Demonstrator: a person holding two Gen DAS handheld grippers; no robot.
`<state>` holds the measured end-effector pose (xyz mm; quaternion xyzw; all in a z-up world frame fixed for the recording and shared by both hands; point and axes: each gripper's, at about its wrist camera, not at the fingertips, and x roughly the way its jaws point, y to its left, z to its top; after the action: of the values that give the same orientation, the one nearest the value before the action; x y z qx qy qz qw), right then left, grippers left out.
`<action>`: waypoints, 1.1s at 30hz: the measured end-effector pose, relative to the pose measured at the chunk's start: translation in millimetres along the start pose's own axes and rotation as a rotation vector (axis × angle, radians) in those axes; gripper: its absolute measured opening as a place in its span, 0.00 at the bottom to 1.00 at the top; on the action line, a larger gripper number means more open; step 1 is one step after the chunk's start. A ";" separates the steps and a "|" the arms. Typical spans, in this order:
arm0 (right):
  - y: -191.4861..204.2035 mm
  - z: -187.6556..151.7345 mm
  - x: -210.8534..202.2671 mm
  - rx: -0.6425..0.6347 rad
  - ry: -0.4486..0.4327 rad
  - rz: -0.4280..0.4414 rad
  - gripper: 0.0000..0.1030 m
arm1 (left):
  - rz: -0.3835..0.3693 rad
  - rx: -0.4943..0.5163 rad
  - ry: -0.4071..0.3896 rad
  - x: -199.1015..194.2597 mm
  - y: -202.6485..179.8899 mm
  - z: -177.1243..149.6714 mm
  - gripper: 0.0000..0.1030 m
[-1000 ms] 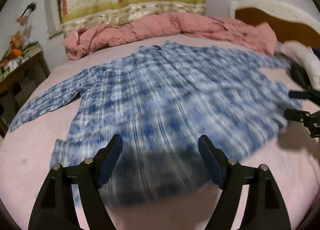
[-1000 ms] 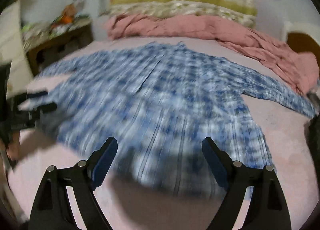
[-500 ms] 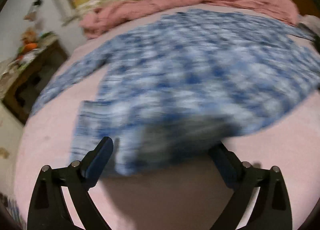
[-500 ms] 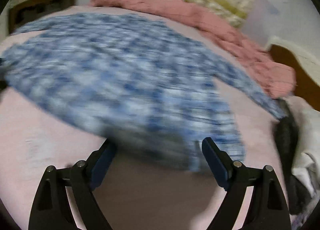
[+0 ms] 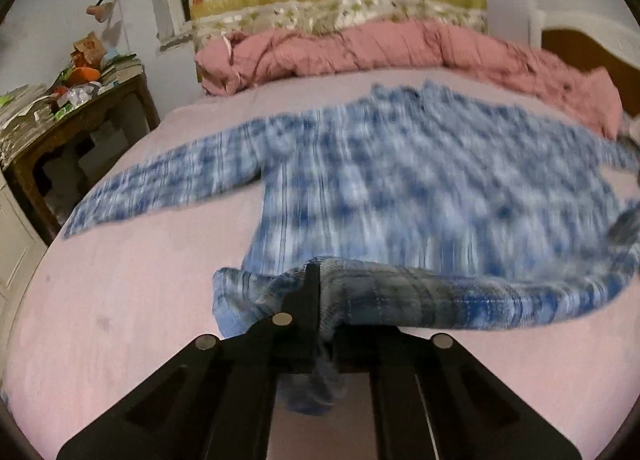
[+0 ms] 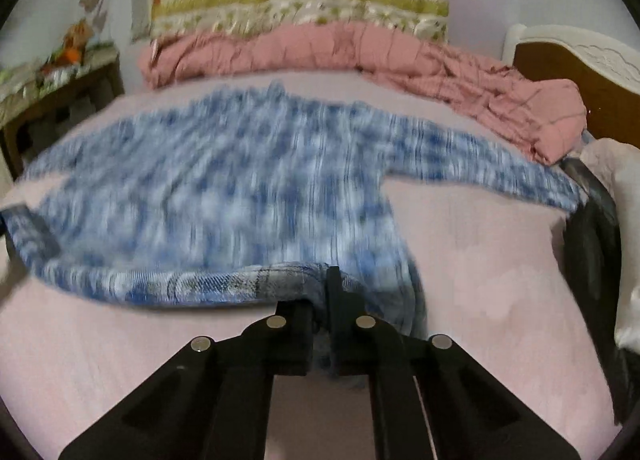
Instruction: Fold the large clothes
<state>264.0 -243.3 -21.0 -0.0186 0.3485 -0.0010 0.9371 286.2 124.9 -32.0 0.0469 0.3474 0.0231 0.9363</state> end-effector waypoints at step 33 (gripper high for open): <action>-33.8 72.3 118.5 0.253 -0.085 -0.038 0.85 | 0.101 -0.232 -0.015 118.0 30.2 47.8 0.97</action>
<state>401.3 -276.4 -42.5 0.0930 0.3054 -0.0617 0.9457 406.5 160.5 -69.3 -0.0442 0.3326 0.1099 0.9356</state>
